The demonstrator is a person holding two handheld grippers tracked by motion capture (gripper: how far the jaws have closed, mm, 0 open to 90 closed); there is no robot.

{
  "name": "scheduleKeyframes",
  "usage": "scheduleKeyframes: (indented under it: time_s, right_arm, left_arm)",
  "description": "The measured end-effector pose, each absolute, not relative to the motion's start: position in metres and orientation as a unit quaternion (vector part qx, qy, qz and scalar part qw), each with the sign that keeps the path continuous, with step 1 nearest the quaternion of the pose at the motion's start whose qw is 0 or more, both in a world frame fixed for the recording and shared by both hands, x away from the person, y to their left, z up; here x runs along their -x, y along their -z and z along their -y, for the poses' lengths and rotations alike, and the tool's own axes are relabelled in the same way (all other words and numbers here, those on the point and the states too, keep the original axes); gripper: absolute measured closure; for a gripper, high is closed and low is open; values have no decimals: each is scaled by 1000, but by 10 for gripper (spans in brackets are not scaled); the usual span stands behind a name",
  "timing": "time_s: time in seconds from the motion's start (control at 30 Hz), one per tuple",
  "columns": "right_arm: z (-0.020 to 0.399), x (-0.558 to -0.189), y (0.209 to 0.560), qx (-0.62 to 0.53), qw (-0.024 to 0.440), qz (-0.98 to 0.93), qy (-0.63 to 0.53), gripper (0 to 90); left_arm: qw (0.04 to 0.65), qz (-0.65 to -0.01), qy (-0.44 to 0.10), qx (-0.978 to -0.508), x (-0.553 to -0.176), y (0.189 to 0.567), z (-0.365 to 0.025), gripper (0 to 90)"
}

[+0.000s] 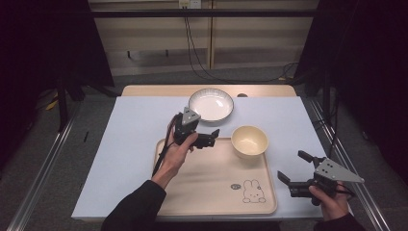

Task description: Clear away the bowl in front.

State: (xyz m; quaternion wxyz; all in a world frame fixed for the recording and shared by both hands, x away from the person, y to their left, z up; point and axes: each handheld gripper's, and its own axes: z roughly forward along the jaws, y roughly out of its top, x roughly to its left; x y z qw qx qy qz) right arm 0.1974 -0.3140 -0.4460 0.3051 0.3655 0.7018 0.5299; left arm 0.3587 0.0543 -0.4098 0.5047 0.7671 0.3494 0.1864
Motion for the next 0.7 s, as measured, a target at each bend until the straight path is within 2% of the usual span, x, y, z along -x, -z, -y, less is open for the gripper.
scheduleKeyframes:
  time_s: [0.7]
  right_arm:
    - [314,-198,446,-366,308,-701,-529,3]
  left_arm:
    - [512,-381,-215,-739,-320,403,-112,20]
